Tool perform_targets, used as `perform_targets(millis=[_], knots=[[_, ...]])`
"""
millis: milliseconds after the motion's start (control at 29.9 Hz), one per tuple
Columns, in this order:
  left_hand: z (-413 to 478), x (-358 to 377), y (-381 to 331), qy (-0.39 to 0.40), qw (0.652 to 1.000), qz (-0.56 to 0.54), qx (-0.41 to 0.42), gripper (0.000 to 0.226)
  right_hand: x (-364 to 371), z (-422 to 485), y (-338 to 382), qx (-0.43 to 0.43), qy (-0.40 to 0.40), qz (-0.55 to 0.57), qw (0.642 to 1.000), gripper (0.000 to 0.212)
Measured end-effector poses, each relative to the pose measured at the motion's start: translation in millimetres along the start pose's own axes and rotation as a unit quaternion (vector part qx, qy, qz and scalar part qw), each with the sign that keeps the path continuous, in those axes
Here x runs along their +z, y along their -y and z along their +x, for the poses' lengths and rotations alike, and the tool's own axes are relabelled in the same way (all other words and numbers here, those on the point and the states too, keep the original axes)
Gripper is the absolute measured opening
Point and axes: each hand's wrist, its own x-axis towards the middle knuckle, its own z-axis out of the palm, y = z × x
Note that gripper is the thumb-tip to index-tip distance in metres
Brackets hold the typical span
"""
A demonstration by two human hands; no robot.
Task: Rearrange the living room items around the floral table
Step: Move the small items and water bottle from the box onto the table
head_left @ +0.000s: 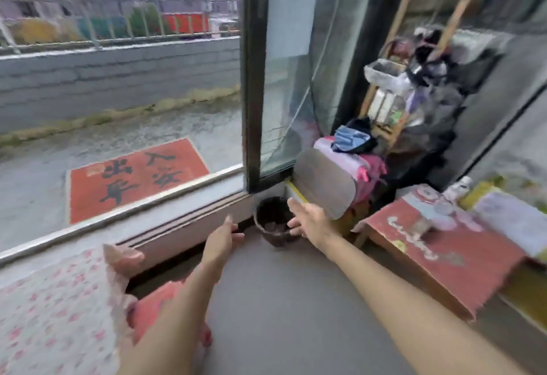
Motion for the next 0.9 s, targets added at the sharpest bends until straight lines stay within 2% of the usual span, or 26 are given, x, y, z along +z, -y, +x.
perform_targets(millis=[100,167,201,268,335,468,636,703,803,903], knots=[[-2,143,-15,0.085,0.996,0.029,0.015,0.046,-117,-6,-47,0.034,-0.091,0.033,0.995,0.046],[-15,227,-16,0.151,0.987,0.057,0.007,0.042,-186,-12,-75,0.053,-0.136,0.028,0.989,0.065],[-23,269,-14,0.177,0.982,0.070,0.000,0.040,-220,-15,-92,0.065,-0.151,0.028,0.986,0.068],[-33,344,-9,0.199,0.974,0.103,0.009,0.038,-287,-13,-129,0.077,-0.177,0.040,0.980,0.052],[-43,377,-10,0.199,0.972,0.123,0.028,0.036,-320,-18,-142,0.082,-0.204,0.028,0.975,0.041],[-38,457,-13,0.199,0.956,0.202,0.073,0.036,-403,-9,-185,0.111,-0.240,0.015,0.964,0.062],[11,514,5,0.170,0.964,0.204,-0.010,0.033,-458,35,-222,0.139,-0.241,-0.005,0.960,0.045],[38,544,12,0.156,0.966,0.206,-0.029,0.034,-480,61,-236,0.152,-0.237,-0.001,0.960,0.046],[83,596,14,0.174,0.958,0.221,-0.060,0.030,-509,111,-258,0.183,-0.234,-0.010,0.955,0.051],[99,628,20,0.195,0.951,0.225,-0.089,0.039,-524,137,-279,0.220,-0.214,-0.020,0.952,0.049]])
